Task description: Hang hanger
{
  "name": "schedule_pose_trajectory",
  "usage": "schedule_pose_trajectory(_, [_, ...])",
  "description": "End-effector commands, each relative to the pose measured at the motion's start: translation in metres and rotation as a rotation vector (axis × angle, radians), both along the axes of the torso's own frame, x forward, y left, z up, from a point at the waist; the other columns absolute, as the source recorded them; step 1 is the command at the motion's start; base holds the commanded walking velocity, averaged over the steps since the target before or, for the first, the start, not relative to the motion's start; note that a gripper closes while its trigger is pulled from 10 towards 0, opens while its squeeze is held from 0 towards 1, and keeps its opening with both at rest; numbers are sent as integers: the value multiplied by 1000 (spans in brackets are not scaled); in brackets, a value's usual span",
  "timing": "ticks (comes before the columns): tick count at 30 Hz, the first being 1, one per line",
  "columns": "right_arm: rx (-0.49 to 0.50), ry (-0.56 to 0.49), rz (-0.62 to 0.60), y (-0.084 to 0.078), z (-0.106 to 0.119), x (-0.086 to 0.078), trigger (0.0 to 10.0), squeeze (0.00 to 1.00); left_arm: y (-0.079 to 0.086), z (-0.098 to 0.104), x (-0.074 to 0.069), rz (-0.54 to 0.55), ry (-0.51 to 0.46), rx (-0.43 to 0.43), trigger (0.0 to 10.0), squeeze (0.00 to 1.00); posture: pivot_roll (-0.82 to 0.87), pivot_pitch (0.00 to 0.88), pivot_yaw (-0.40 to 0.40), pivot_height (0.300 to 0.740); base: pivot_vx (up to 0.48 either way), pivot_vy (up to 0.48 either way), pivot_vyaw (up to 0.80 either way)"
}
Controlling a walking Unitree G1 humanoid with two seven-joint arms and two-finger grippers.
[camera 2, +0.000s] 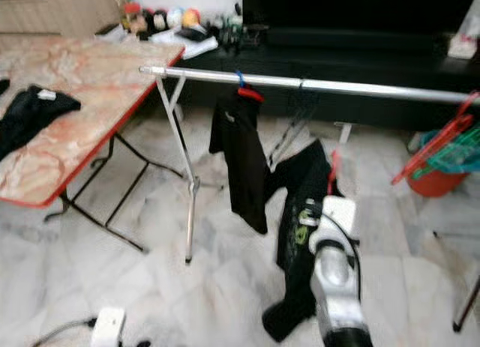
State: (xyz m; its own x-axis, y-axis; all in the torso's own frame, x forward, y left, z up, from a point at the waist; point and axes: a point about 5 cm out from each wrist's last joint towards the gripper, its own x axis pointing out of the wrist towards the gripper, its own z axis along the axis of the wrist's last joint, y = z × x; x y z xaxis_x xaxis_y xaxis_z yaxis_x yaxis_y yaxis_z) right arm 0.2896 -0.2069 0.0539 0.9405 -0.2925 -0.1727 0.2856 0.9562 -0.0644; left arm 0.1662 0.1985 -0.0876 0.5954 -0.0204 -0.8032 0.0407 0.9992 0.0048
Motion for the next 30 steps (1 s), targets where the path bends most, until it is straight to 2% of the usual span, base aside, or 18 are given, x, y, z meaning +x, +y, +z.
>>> schedule_pose_trajectory(1, [5, -45, 10, 7, 8, 6, 10000, 0, 11, 0, -5, 13, 12, 29, 10000, 0, -28, 0, 9, 740, -307, 0, 0])
schedule_pose_trajectory(7, [40, -56, 11, 8, 10, 8, 10000, 0, 11, 0, -5, 17, 11, 27, 10000, 0, -25, 0, 5, 740, -317, 0, 0])
schedule_pose_trajectory(13, [39, -46, -2, 5, 10, 10, 10000, 0, 11, 0, -5, 17, 11, 27, 10000, 0, -25, 0, 5, 740, -326, 0, -683])
schedule_pose_trajectory(18, [3, -21, 28, 8, 8, 11, 10000, 0, 12, 0, -6, 17, 11, 28, 10000, 0, -25, 0, 7, 740, -326, 0, 0])
schedule_pose_trajectory(25, [25, -30, 53, 13, 10, 15, 10000, 0, 14, 0, -5, 18, 2, 28, 10000, 0, -24, 0, 10, 740, -324, 0, 0])
schedule_pose_trajectory(28, [24, -21, 64, 14, 9, 15, 10000, 0, 14, 2, -3, 10, -14, 29, 10000, 0, -24, 0, 16, 740, -322, 0, 0])
schedule_pose_trajectory(30, [28, -9, 84, 15, 8, 15, 10000, 0, 16, 7, 6, -8, -60, 29, 10000, 0, -26, 0, 18, 740, 0, 0, 0])
